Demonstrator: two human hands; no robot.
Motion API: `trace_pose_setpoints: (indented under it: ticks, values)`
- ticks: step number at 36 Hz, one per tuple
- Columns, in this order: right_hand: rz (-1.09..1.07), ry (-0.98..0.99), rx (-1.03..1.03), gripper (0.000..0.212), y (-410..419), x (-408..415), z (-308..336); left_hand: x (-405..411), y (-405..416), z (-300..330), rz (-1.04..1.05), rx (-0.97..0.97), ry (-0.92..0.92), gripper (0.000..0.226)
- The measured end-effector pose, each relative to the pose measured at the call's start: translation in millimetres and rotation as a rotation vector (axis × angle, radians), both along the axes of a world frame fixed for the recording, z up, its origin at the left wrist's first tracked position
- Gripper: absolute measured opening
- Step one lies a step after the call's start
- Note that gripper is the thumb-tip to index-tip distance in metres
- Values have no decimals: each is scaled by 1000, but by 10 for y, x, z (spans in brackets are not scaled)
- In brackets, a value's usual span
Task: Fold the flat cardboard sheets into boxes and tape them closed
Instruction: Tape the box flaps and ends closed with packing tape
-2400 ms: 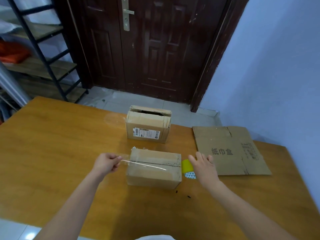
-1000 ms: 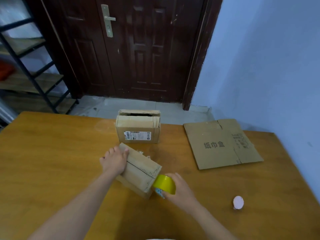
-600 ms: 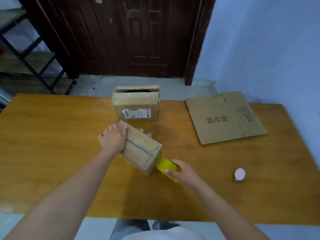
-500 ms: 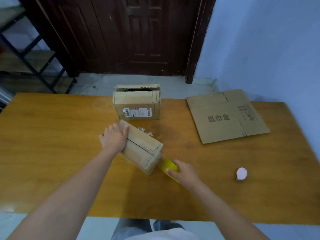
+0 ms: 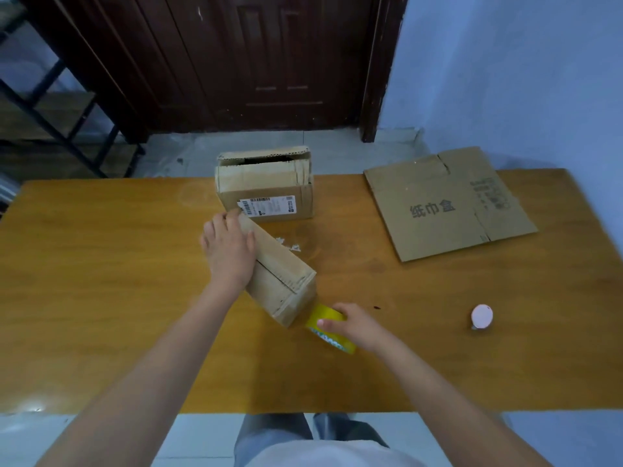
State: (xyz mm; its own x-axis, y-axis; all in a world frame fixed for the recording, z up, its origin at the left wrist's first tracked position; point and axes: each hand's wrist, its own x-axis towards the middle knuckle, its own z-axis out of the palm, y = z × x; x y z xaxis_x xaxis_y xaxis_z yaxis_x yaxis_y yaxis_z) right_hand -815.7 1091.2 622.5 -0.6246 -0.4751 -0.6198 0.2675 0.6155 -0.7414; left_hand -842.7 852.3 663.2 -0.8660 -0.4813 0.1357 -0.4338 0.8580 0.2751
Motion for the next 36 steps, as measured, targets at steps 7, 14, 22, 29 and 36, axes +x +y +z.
trace_pose_setpoints:
  ticks: [7,14,22,29,36]
  values:
    - [-57,-63,-146,7,50,37,55,696,800,-208,-328,70,19,42]
    - [-119,-98,-207,8,281,143,-61,890,846,-312,-402,-137,-183,73]
    - [-196,232,-106,24,258,409,-64,847,905,-158,-415,-201,-350,93]
    - [-103,412,206,34,217,524,-131,845,941,-122,-429,-226,-419,100]
    - [-106,387,285,30,170,514,-76,864,993,-116,-436,-272,-484,112]
